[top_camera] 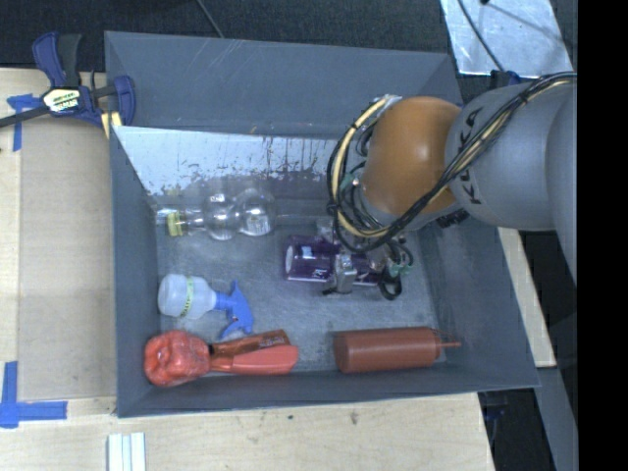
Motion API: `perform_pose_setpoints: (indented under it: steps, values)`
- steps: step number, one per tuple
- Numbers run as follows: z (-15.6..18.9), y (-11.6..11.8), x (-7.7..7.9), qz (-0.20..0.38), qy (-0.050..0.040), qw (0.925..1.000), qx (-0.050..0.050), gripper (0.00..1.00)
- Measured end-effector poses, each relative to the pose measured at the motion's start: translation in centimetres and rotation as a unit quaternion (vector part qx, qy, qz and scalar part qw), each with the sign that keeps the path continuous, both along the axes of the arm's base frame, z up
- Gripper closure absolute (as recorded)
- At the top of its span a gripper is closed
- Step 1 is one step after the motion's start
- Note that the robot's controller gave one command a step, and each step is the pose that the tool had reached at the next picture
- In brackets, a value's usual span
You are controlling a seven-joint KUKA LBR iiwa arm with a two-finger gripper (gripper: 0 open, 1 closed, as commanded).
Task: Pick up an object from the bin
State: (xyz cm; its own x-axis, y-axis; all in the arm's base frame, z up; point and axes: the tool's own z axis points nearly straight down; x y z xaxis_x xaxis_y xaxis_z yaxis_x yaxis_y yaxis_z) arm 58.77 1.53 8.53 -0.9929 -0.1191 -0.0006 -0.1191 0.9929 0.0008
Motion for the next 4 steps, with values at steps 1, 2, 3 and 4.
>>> perform_pose_setpoints:
  steps: [1, 2, 3, 4]
  values:
    - [1.0, 0.0, 0.1, 0.0, -0.0012, 1.0, 0.0, 1.0]
    - [2.0, 0.0, 0.0, 0.0, 0.0003, 1.0, 0.0, 1.0]
    - [3.6, 0.0, 0.0, 0.0, 0.0005, 1.0, 0.0, 1.0]
    - [5.0, 0.0, 0.1, 0.0, -0.0016, 1.0, 0.0, 1.0]
